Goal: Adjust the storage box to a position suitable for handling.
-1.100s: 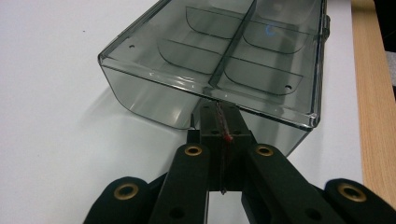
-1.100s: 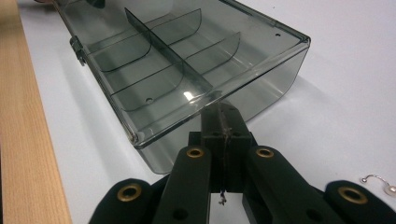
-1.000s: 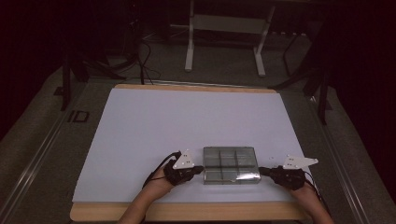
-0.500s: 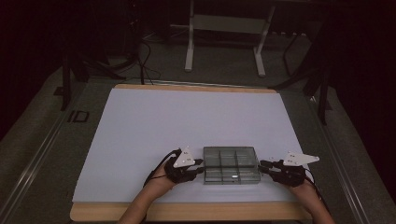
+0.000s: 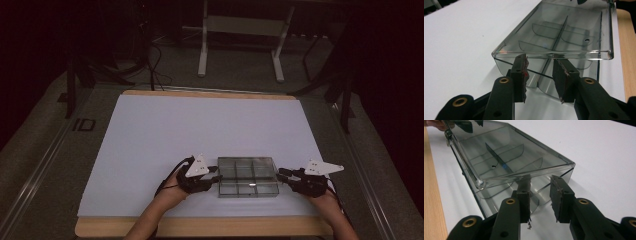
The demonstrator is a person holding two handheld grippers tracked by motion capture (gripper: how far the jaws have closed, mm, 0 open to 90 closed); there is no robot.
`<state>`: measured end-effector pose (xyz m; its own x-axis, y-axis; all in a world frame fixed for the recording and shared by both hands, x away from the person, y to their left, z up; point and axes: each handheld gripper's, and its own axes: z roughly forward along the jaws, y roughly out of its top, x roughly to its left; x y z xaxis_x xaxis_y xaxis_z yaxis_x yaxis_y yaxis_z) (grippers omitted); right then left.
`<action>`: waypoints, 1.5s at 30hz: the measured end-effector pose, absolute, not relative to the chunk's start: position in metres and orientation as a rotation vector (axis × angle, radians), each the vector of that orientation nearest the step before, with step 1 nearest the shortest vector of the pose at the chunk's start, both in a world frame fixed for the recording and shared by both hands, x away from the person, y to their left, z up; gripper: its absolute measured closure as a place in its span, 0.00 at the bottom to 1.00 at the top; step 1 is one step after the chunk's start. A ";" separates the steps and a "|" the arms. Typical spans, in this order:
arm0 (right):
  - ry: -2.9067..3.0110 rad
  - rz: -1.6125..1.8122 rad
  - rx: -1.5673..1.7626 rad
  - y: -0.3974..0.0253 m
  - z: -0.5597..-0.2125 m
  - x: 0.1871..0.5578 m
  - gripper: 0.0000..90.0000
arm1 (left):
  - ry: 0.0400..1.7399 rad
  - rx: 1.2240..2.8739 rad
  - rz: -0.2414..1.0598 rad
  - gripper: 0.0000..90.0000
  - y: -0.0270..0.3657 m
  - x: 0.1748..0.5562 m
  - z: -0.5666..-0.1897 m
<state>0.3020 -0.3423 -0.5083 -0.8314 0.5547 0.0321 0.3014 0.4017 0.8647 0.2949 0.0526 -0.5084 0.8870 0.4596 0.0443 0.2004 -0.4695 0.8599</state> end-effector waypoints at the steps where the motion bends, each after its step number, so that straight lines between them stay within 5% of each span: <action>1: 2.397 1.402 0.749 -0.342 -0.508 0.302 0.78 | 0.468 2.073 0.335 0.72 0.052 0.295 -0.507; 45: 2.273 1.426 0.766 -0.330 -0.481 0.323 0.87 | 0.532 1.995 0.428 0.88 0.049 0.316 -0.478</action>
